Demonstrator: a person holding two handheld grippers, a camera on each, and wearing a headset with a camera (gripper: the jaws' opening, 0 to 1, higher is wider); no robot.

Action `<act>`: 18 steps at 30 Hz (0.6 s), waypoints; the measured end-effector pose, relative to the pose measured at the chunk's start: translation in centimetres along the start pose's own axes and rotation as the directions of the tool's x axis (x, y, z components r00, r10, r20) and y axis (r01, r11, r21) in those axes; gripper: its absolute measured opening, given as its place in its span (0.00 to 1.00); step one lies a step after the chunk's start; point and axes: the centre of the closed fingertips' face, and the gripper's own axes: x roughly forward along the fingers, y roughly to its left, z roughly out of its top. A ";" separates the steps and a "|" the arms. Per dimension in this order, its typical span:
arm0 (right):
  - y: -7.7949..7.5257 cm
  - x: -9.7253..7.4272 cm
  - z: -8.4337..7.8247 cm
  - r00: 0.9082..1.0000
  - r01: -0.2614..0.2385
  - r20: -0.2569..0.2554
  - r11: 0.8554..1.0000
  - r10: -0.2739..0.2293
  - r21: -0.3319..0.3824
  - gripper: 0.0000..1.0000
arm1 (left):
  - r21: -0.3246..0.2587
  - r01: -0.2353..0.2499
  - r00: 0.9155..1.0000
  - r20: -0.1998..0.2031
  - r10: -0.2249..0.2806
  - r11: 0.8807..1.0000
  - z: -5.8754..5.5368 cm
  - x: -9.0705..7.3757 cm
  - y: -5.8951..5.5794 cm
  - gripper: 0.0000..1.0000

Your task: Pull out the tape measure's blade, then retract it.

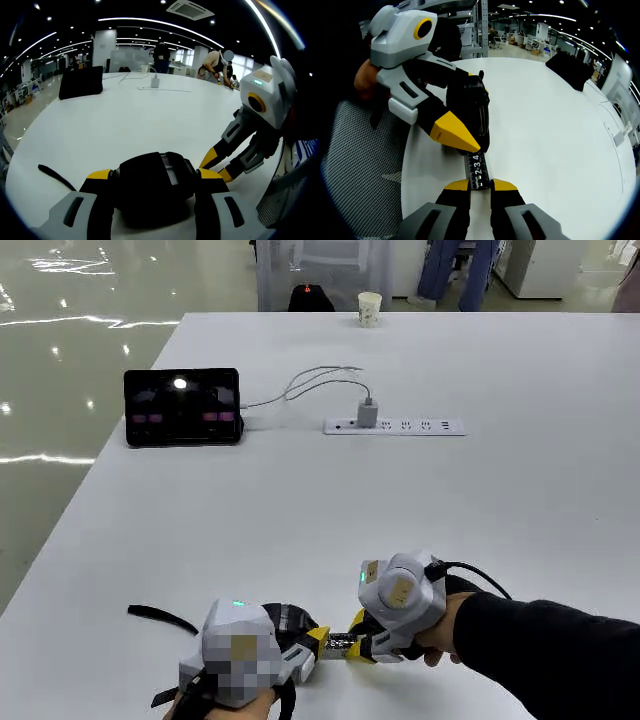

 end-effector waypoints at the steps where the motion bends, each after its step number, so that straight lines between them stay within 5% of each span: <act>1: 0.0 0.0 0.0 1.000 0.000 0.001 1.000 0.000 0.000 0.11 | -0.001 0.000 1.000 0.000 0.000 1.000 0.0 0.0 0.0 0.60; 18: 0.0 0.4 0.6 1.000 0.000 0.020 1.000 0.000 -0.010 0.12 | -0.007 0.002 1.000 0.001 -0.002 1.000 0.0 0.0 -0.1 0.60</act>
